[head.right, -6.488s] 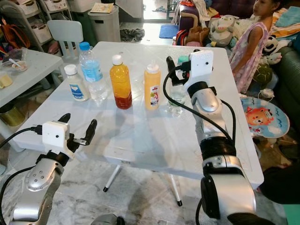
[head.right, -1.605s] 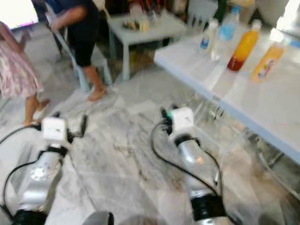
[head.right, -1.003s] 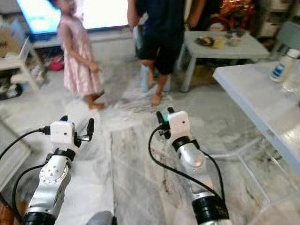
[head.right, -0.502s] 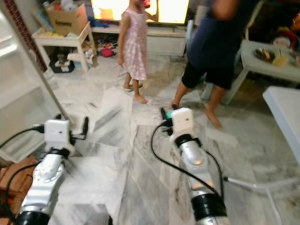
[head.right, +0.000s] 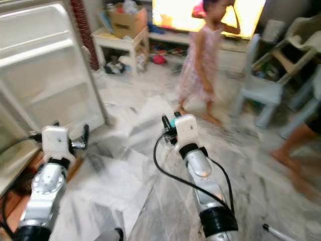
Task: Restocking fridge
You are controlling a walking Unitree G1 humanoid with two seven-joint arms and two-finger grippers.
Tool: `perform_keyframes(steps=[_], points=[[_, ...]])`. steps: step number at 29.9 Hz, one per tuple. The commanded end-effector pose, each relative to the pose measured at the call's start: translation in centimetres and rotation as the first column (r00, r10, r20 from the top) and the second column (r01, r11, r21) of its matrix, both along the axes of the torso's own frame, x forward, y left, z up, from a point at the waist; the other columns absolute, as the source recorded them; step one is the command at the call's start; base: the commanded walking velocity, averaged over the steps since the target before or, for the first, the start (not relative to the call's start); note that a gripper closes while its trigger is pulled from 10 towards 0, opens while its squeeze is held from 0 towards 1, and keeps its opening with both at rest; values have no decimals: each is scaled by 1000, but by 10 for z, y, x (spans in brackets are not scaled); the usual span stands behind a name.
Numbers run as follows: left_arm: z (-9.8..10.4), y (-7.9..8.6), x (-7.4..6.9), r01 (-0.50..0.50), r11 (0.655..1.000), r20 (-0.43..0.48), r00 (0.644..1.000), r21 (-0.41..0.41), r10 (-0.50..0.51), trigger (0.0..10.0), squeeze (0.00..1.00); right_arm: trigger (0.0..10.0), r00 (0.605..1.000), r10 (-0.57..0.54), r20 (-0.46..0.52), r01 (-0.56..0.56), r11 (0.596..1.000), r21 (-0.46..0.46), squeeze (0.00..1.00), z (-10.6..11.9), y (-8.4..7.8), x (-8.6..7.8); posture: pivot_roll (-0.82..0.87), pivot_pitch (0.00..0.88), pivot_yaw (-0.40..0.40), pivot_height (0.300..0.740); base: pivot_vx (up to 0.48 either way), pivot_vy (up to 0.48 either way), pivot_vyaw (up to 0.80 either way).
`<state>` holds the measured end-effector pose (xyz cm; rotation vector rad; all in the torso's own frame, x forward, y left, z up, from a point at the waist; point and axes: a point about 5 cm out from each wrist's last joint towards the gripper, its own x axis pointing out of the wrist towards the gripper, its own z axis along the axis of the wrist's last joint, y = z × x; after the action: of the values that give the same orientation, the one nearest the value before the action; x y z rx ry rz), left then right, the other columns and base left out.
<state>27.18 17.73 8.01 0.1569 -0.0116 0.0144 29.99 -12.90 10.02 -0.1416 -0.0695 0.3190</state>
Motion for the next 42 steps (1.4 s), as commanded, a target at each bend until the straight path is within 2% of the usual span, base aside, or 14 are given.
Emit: perform_keyframes(steps=[1,7,12,16,20,24,28,29,31,32,33,35,38,42], points=[[5,4,3,-17,1000,13,1000,19,17,10000,0,10000,999,10,48,-10,1000,14,0,11,2,2,72,0,-47,740,0,-409,800],[2,6,1,-31,999,-1,1000,30,31,10000,0,10000,999,5,42,-5,1000,16,0,9,1,1,72,0,-43,740,0,-378,800],[3,7,-1,-48,999,15,999,19,48,10000,0,10000,999,-17,39,16,1000,16,0,7,-3,0,76,0,-42,740,0,0,800],[1,9,-3,-57,998,5,998,27,56,10000,0,10000,997,-65,30,63,996,57,0,5,-11,-2,81,0,-33,740,0,0,372],[-4,11,-10,-74,997,-6,997,13,74,10000,0,10000,987,-161,13,160,987,30,0,-3,-27,-4,83,0,-5,740,0,0,0],[-8,17,-15,-108,994,-32,994,-2,108,10000,0,10000,979,-205,-6,205,979,16,0,-10,-36,-8,79,0,3,740,0,0,0],[-10,20,-16,-98,995,-44,994,11,98,10000,0,10000,969,-243,-45,243,970,-13,0,-19,-43,-9,82,0,0,740,0,0,0],[-10,21,-16,-103,995,-45,994,11,104,10000,0,10000,967,-252,-41,251,968,-17,0,-19,-43,-8,79,0,-4,740,0,0,0],[-11,22,-15,-115,993,-49,992,16,115,10000,0,10000,966,-252,-59,254,967,31,0,-18,-42,-6,80,0,-6,740,0,0,0],[-9,22,-11,-117,993,-42,992,24,118,10000,0,10000,968,-232,-99,243,962,124,0,-14,-36,-1,80,0,-13,740,292,0,0],[-7,21,-10,-113,993,-38,993,24,114,10000,0,10000,970,-218,-104,231,962,144,0,-12,-33,1,78,0,-12,740,292,0,0],[-4,19,-7,-112,994,-30,993,20,112,10000,0,10000,978,-190,-86,200,971,129,0,-8,-27,4,72,0,-13,740,356,0,0],[-2,18,-5,-103,995,-29,994,14,104,10000,0,10000,993,-116,-34,118,992,45,0,-1,-17,6,68,1,-23,740,375,0,0],[0,20,-6,-119,993,-22,993,12,119,10000,0,10000,999,-50,0,50,997,61,0,2,-9,2,78,2,-33,740,395,0,200]])
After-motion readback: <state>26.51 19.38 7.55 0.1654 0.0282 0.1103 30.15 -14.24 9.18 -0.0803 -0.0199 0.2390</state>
